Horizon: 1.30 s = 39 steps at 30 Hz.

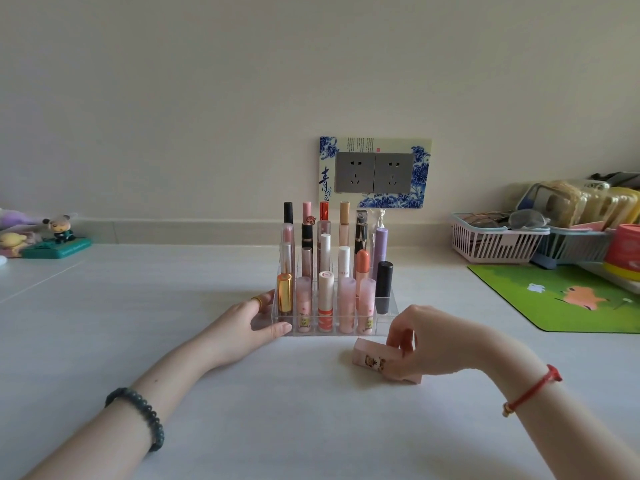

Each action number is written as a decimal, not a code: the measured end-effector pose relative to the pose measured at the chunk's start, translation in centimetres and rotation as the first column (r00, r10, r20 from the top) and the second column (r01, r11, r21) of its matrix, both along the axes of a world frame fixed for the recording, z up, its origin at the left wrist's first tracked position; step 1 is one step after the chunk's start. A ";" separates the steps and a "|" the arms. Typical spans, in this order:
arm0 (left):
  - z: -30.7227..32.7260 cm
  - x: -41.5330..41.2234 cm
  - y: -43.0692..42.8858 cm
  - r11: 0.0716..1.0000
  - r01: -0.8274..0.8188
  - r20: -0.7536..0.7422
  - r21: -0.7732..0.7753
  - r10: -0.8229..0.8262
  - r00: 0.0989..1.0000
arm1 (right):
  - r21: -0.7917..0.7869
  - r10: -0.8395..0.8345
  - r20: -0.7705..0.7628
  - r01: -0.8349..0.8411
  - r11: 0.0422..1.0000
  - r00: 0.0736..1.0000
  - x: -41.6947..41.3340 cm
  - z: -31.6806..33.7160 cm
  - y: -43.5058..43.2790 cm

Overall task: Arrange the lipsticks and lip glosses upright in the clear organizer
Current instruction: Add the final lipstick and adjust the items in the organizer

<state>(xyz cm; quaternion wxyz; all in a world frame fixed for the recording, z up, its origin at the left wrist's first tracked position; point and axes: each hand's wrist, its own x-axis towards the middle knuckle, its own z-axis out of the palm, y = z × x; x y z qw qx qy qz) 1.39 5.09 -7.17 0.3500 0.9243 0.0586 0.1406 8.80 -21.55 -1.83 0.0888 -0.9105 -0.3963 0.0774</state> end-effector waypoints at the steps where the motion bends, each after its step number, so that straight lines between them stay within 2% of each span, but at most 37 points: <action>1: 0.0 0.0 0.0 1.000 0.000 0.001 0.001 0.000 1.000 | 0.008 0.006 0.008 -0.006 1.000 1.000 0.0 0.1 -0.1; 4: 0.1 -0.1 0.0 1.000 -0.005 -0.003 0.012 0.005 1.000 | 0.072 0.030 0.017 -0.031 0.997 0.999 0.2 0.4 -0.4; 7: 0.2 -0.2 -0.1 1.000 0.001 -0.009 0.013 -0.001 1.000 | 0.263 0.032 -0.007 -0.029 0.964 0.999 0.8 1.1 -0.9; 9: 0.3 -0.2 -0.2 1.000 0.009 -0.016 0.011 -0.009 1.000 | 0.434 0.026 -0.041 -0.006 0.901 0.999 1.2 1.5 -1.3; 12: 0.3 -0.1 -0.2 1.000 0.015 -0.016 0.021 -0.014 1.000 | 0.667 -0.025 -0.041 0.046 0.743 0.999 1.9 1.8 -1.6; 15: 0.3 0.0 -0.3 1.000 0.006 -0.014 0.014 -0.006 1.000 | 0.768 -0.081 -0.016 0.064 0.637 0.997 2.8 1.5 -1.5; 19: 0.3 -0.1 -0.4 1.000 0.003 -0.001 -0.003 -0.003 1.000 | 0.778 -0.142 -0.041 0.120 0.617 0.989 3.9 0.3 -1.1; 30: 0.5 -0.3 -0.5 1.000 0.013 -0.006 -0.017 -0.013 1.000 | 0.751 -0.051 -0.063 0.081 0.656 0.997 4.3 -0.9 0.2; 39: 0.5 -0.2 -0.5 1.000 0.011 0.003 -0.002 -0.011 1.000 | 0.648 -0.081 -0.016 0.072 0.758 0.997 4.8 -1.7 0.3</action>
